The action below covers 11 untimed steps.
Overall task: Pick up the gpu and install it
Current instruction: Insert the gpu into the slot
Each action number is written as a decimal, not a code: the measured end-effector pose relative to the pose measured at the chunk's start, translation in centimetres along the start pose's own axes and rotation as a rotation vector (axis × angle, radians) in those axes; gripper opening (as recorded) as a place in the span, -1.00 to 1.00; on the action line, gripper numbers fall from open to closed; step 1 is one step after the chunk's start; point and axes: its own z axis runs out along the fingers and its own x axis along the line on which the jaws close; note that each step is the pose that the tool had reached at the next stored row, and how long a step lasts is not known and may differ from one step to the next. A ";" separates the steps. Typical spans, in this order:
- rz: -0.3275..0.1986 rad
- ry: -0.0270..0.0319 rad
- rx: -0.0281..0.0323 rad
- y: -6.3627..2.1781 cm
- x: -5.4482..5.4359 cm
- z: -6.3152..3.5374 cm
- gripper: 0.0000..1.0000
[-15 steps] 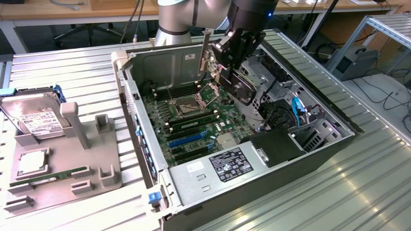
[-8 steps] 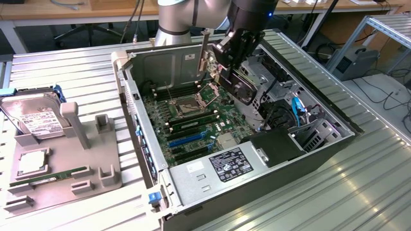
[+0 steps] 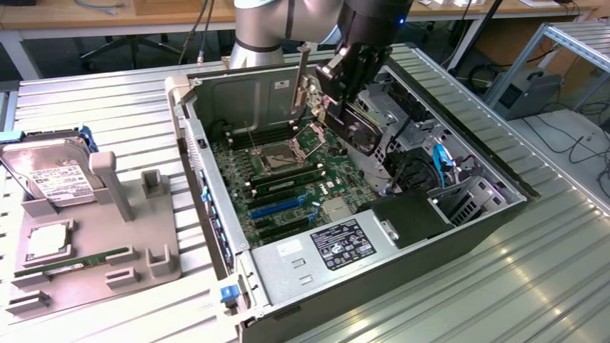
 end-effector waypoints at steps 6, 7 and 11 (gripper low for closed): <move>-0.022 0.0007 -0.0001 0.00 0.0 0.00 -0.47; -0.025 0.0008 -0.0001 0.00 0.0 0.00 -0.47; -0.037 0.0011 -0.0002 0.00 0.0 0.00 -0.47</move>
